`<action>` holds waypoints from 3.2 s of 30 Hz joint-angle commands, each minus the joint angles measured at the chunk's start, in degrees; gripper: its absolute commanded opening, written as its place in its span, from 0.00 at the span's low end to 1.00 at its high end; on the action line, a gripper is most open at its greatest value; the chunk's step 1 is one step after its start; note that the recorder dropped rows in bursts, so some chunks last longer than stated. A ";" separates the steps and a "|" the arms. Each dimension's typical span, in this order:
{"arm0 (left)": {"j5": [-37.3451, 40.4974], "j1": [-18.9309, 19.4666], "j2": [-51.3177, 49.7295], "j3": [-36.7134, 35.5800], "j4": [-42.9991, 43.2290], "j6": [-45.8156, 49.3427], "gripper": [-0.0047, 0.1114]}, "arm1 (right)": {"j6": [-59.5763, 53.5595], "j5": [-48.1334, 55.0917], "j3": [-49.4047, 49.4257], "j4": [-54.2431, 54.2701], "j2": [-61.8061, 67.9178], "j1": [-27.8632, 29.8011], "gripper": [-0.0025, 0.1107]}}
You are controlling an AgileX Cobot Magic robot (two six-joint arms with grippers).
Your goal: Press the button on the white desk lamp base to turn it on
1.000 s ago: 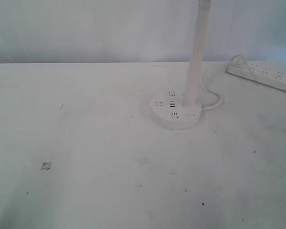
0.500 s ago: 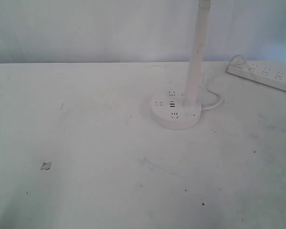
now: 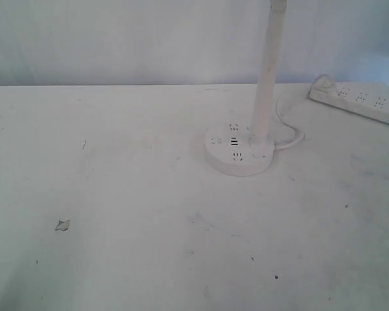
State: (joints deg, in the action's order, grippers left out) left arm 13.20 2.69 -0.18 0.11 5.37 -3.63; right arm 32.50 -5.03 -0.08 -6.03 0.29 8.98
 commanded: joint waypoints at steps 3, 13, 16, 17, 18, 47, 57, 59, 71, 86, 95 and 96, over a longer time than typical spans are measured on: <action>0.08 0.00 0.18 -0.11 -0.27 -0.03 0.04 | 24.67 -13.90 0.08 1.37 -0.29 0.17 0.02; 0.08 0.00 0.18 -0.11 -0.27 -0.03 0.04 | 18.43 -41.00 -1.34 10.29 -0.29 0.17 0.02; 0.08 0.00 0.18 -0.11 -0.27 -0.03 0.04 | 9.29 -41.33 -3.64 8.87 2.97 0.17 0.02; 0.08 0.00 0.18 -0.11 -0.27 -0.03 0.04 | 8.34 -41.88 -4.11 8.60 4.88 0.17 0.02; 0.08 0.00 0.18 -0.11 -0.27 -0.03 0.04 | 8.40 -42.90 -4.66 8.10 7.23 0.17 0.02; 0.08 0.00 0.18 -0.11 -0.27 -0.03 0.04 | 3.63 -64.93 -19.87 -56.70 71.12 -5.82 0.02; 0.08 0.00 0.18 -0.11 -0.27 -0.03 0.04 | -10.96 -53.45 -19.87 -40.79 80.68 -16.49 0.02; 0.08 0.00 0.18 -0.11 -0.27 -0.03 0.04 | -13.88 -50.43 -20.01 -33.97 82.74 -17.91 0.02; 0.08 0.00 0.18 -0.11 -0.27 -0.03 0.04 | -12.78 -16.35 -37.99 -11.93 97.44 -19.88 0.02; 0.08 0.00 0.18 -0.11 -0.27 -0.03 0.04 | -13.64 -0.04 -56.42 -11.91 108.81 -23.20 0.02; 0.08 0.00 0.18 -0.11 -0.27 -0.03 0.04 | -12.81 1.76 -57.63 -11.77 108.84 -23.20 0.02; 0.08 0.00 0.18 -0.11 -0.27 -0.03 0.04 | -12.81 2.27 -57.74 -11.77 108.84 -23.20 0.02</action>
State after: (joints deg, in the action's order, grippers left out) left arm 13.20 2.69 -0.18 0.11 5.37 -3.63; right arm 19.47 -3.87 -57.35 -18.10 109.33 -14.18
